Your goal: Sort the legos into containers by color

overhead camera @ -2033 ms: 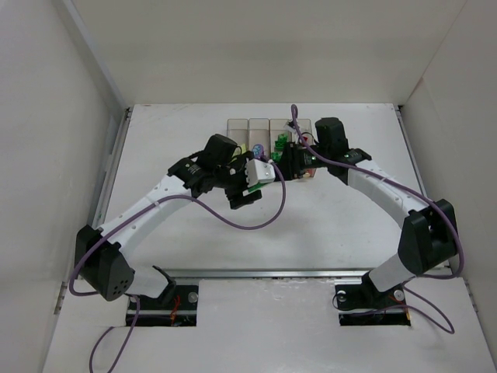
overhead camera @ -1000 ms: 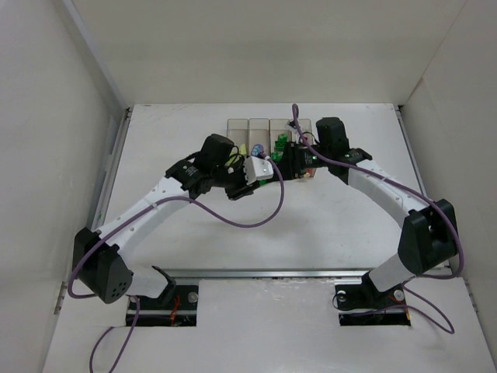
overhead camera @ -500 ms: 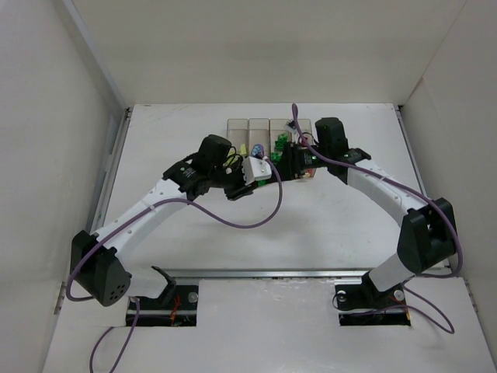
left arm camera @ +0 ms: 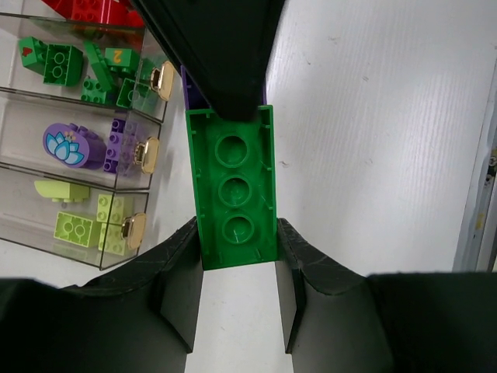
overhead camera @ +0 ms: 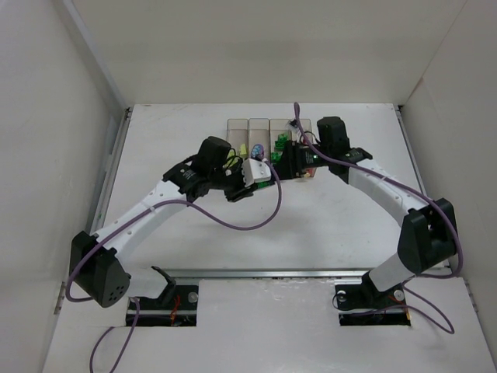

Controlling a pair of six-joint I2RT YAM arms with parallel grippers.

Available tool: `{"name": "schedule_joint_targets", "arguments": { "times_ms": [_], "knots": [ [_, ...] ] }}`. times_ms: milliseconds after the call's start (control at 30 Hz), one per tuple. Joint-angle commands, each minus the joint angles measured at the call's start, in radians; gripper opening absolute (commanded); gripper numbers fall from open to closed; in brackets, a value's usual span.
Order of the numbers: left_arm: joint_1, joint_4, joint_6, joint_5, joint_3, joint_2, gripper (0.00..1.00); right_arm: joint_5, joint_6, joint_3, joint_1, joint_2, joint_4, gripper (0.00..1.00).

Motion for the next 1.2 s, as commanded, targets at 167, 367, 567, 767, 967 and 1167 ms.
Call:
{"name": "schedule_joint_targets", "arguments": {
  "times_ms": [167, 367, 567, 767, 967, 1167],
  "knots": [
    [0.003, 0.031, 0.010, 0.017, -0.011, -0.051, 0.00, -0.013, 0.020, 0.025, -0.033, -0.027, 0.044, 0.44],
    [0.003, 0.040, 0.010, 0.017, -0.011, -0.051, 0.00, -0.023, 0.020, 0.025, -0.033, -0.027, 0.044, 0.46],
    [0.003, 0.051, -0.010, 0.017, -0.011, -0.051, 0.00, -0.023, 0.020, 0.025, -0.010, -0.007, 0.044, 0.36],
    [0.003, 0.070, -0.030, 0.017, -0.011, -0.051, 0.00, -0.023, 0.020, 0.044, -0.010, 0.013, 0.044, 0.03],
    [0.003, 0.114, -0.066, 0.017, -0.011, -0.060, 0.00, 0.084, 0.039, 0.054, -0.001, 0.024, 0.044, 0.00],
    [0.003, 0.123, -0.084, 0.026, -0.020, -0.060, 0.00, 0.202, 0.048, 0.075, 0.070, 0.004, 0.044, 0.00]
  ]
}}
